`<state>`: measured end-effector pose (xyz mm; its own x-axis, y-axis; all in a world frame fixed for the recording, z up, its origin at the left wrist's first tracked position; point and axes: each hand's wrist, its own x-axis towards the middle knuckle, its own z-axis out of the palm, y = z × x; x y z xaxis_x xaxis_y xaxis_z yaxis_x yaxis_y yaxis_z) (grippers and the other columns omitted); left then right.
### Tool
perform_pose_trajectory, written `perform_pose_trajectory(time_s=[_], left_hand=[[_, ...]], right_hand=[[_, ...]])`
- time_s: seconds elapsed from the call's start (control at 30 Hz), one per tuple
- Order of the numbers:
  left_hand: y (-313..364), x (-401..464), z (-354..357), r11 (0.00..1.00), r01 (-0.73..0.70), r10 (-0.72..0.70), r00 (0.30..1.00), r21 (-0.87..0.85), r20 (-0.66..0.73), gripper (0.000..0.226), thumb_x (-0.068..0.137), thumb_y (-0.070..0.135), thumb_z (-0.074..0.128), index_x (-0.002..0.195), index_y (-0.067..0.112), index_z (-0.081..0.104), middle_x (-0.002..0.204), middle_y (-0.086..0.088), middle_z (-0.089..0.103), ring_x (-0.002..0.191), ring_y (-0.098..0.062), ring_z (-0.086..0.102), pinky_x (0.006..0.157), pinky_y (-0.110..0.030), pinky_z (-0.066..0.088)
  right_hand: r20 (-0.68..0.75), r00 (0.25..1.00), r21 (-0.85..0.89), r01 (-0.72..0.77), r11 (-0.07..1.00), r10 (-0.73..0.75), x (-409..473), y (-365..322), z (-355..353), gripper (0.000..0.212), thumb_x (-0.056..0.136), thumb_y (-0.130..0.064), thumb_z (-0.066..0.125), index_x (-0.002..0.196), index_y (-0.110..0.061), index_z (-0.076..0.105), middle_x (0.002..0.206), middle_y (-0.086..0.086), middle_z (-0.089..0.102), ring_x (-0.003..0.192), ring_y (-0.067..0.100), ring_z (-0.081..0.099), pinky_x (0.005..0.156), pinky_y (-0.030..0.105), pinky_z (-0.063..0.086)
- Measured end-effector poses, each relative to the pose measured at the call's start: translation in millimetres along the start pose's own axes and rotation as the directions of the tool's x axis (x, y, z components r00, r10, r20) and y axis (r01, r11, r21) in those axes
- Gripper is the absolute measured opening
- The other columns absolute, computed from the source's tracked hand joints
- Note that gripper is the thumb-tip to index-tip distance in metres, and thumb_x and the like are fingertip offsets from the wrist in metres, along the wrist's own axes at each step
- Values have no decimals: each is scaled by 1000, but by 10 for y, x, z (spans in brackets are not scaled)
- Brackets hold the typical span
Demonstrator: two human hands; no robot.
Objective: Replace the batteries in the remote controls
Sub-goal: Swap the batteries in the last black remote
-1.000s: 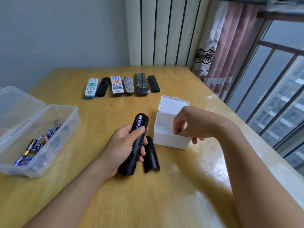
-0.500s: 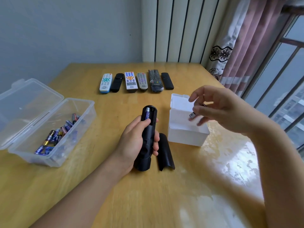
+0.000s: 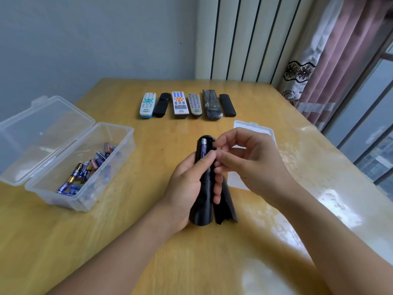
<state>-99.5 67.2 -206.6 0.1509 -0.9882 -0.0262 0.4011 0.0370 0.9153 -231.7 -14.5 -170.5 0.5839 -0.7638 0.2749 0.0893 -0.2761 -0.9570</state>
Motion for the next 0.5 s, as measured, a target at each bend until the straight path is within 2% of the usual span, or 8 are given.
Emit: perform_pose_trajectory(time_s=[0.07, 0.13, 0.27, 0.43, 0.5], left_hand=[[14, 4, -11, 999, -6, 6, 1000, -35, 11, 12, 100, 24, 60, 101, 14, 66, 74, -4, 59, 60, -17, 54, 47, -26, 46], [25, -3, -10, 999, -1, 3, 999, -49, 50, 16, 98, 22, 61, 109, 10, 63, 78, -4, 63, 63, -15, 55, 48, -24, 45], [37, -17, -3, 992, 45, -34, 995, -120, 93, 29, 88, 22, 68, 114, 11, 64, 81, -5, 64, 62, -12, 55, 47, -21, 43], [60, -18, -4, 985, 108, -94, 989, -132, 110, 25, 96, 11, 62, 120, 15, 63, 83, -3, 60, 61, -11, 53, 44, -19, 40], [71, -12, -9, 976, 138, -125, 989, -169, 83, 26, 95, 9, 62, 119, 18, 68, 79, -2, 60, 57, -11, 52, 42, -19, 40]], right_hand=[[0, 1000, -10, 19, 1000, -19, 5, -10, 8, 13, 92, 7, 64, 91, -6, 67, 72, 7, 64, 58, 22, 66, 60, 27, 55], [32, 999, 36, -20, 999, 19, 9, -15, 12, 16, 93, 10, 58, 93, -4, 67, 71, 7, 61, 51, 23, 59, 56, 30, 52], [84, 994, 121, -78, 990, 68, 18, -22, 15, 28, 75, 10, 57, 95, -6, 68, 75, 5, 52, 56, 22, 50, 63, 41, 46], [150, 989, 66, -10, 998, -1, 5, -47, -9, 32, 71, 10, 70, 98, -7, 67, 73, 1, 49, 62, 15, 47, 61, 27, 48], [116, 992, 12, 51, 999, -52, -1, -43, -25, 33, 71, 7, 77, 97, -10, 68, 75, -1, 52, 66, 16, 49, 63, 29, 47]])
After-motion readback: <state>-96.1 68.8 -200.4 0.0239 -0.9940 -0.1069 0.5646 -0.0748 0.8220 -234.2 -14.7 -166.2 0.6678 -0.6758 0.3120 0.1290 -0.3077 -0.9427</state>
